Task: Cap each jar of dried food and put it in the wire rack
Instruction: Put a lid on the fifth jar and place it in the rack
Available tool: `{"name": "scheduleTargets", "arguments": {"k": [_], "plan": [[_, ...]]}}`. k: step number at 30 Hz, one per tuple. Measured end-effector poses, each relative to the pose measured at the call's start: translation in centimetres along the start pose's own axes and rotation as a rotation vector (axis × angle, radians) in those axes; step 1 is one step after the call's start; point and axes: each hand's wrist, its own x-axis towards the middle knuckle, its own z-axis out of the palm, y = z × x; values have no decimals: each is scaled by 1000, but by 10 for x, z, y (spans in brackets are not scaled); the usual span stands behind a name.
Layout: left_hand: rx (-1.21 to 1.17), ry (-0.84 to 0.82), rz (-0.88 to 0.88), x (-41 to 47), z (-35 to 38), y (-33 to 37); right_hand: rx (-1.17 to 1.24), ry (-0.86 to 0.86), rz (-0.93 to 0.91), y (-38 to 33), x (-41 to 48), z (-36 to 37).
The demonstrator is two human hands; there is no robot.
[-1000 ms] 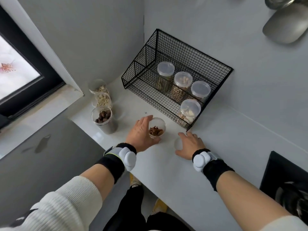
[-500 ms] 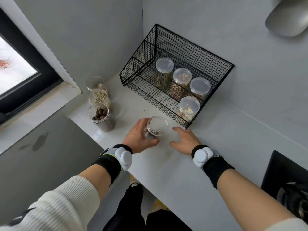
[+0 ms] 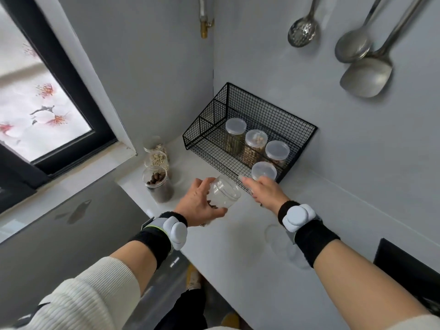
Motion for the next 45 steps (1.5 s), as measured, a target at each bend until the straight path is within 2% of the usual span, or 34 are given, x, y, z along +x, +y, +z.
{"name": "scheduleTargets", "arguments": {"k": [5,9,12,17,20,22,26,30,32,35,36,39,42,45], "plan": [[50,-10,23,-7,-6,15,56,-129,-91,-23,-15,-6],[70,-15,57,-9,-10,24,-32,-298,-205,-35,-24,-16],[80,-10,71,-8,-10,27,-74,-361,-221,-37,-21,-21],[85,2,81,-3,-12,33,-5,-394,-185,-36,-8,-27],[92,-4,85,-1,-14,34,11,-371,-140,-36,-4,-26],[96,-9,90,1,-16,34,-63,-335,-90,-41,-3,-26],[99,-42,114,11,-22,34,-372,-247,-19,-53,2,-26],[81,-32,116,19,-28,33,-613,-125,-54,-61,7,-31],[77,-35,119,22,-29,33,-541,-108,-130,-62,11,-36],[73,-31,124,28,-33,30,-112,-359,-182,-70,16,-42],[70,-30,126,30,-34,30,-49,-419,-186,-72,17,-43],[72,-43,147,36,-35,27,-191,-337,-168,-75,21,-39],[63,-56,149,41,-37,26,-376,-269,-72,-77,24,-35],[48,-58,142,45,-39,24,-424,-182,-50,-81,30,-38]]}}
